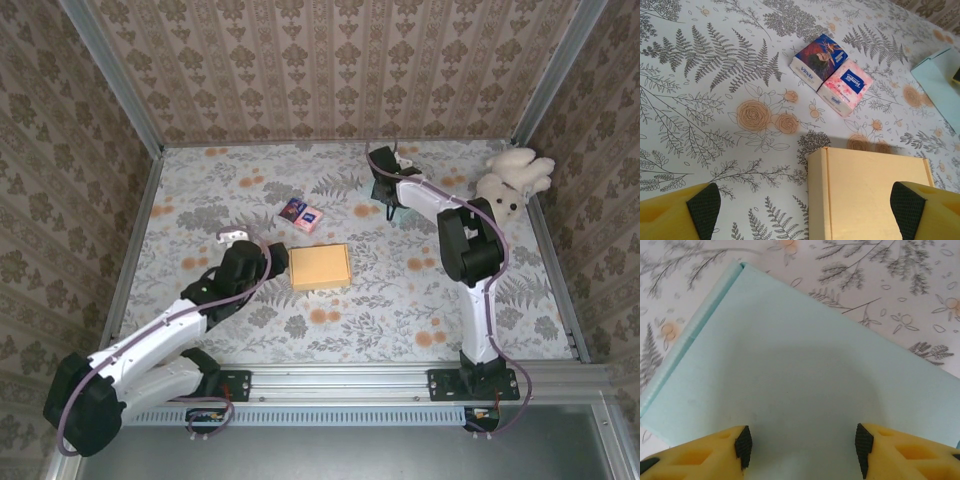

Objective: Fold the paper box

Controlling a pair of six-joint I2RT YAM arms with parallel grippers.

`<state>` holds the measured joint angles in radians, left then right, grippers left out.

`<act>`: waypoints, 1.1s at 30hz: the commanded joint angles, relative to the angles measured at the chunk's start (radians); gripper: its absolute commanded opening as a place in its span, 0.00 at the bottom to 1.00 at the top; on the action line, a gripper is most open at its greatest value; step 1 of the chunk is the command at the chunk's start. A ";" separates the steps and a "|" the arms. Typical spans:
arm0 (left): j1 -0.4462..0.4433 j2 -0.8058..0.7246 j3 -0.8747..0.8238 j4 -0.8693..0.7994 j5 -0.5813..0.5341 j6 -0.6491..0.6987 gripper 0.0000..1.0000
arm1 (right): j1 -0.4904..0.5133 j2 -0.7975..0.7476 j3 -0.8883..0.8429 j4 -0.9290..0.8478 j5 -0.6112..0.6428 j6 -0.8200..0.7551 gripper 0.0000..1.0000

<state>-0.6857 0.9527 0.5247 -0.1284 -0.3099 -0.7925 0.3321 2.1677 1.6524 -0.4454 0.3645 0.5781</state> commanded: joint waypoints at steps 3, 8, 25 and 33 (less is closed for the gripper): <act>-0.011 -0.022 -0.017 -0.020 0.011 -0.033 0.92 | 0.017 0.016 -0.111 -0.152 -0.281 -0.332 0.56; -0.024 -0.028 -0.015 -0.028 -0.003 -0.048 0.92 | 0.011 -0.038 -0.205 -0.129 -0.543 -0.455 0.48; -0.062 -0.014 0.006 -0.053 -0.045 -0.065 0.91 | 0.049 -0.156 -0.291 -0.364 -0.541 -0.710 0.46; -0.078 -0.014 0.033 -0.078 -0.063 -0.053 0.91 | 0.048 -0.259 -0.316 -0.282 -0.415 -0.660 0.48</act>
<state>-0.7582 0.9405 0.5220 -0.1810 -0.3428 -0.8421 0.3813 1.9312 1.3994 -0.6117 -0.1154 -0.1055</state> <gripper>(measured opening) 0.914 0.474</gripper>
